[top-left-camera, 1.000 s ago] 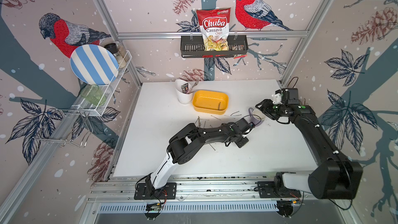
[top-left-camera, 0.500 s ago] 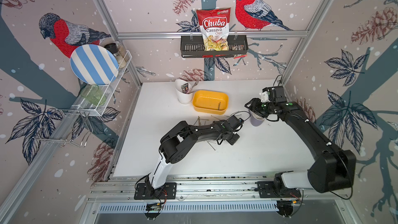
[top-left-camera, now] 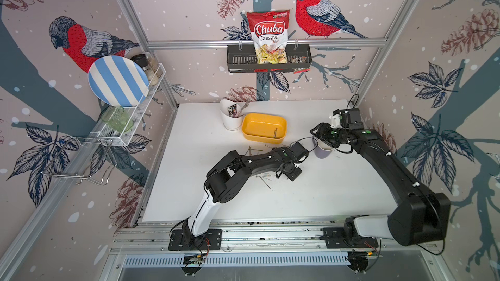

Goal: Put the nails on the desktop into the storage box
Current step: Pick up the nail from the center of the board.

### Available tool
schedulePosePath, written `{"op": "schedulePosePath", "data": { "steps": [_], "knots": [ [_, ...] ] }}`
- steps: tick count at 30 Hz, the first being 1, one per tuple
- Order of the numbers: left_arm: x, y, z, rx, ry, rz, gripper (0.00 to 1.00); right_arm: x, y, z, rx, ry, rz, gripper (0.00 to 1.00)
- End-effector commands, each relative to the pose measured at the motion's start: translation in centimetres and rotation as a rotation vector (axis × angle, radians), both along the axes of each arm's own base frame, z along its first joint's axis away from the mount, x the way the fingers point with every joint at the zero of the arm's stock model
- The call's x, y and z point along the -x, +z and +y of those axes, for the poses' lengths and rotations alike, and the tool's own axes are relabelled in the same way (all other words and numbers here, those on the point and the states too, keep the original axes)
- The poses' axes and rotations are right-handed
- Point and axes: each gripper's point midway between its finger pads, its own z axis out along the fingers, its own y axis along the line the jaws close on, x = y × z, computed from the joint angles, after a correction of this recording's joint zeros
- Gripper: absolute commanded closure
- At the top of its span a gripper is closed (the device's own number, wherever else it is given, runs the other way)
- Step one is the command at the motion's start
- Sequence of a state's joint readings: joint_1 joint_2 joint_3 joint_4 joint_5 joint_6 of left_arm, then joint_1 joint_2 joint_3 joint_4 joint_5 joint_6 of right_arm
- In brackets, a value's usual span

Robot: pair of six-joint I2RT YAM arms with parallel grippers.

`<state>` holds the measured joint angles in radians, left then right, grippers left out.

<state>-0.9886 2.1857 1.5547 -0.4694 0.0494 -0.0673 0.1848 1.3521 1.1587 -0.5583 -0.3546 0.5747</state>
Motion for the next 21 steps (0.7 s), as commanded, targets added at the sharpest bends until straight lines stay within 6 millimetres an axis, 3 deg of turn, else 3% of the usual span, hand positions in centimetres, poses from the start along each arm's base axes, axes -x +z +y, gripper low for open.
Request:
{"op": "schedulePosePath", "data": {
  "steps": [1,14,18,21],
  "knots": [
    [5.8,-4.5,9.2,-0.389,-0.03,0.248,0.83,-0.2,0.3,-0.4,0.004,-0.013,-0.021,0.41],
    [8.3,-7.4,11.4,-0.537,-0.042,0.309,1.0,-0.5,-0.3,-0.7,-0.006,-0.015,-0.015,0.41],
    [7.4,-6.5,10.6,-0.486,-0.018,0.318,1.0,-0.6,-0.6,-0.7,-0.009,-0.015,-0.009,0.41],
    [5.4,-4.9,9.8,-0.421,0.023,0.302,1.0,-0.8,-0.3,-0.5,-0.015,-0.012,-0.013,0.41]
  ]
}}
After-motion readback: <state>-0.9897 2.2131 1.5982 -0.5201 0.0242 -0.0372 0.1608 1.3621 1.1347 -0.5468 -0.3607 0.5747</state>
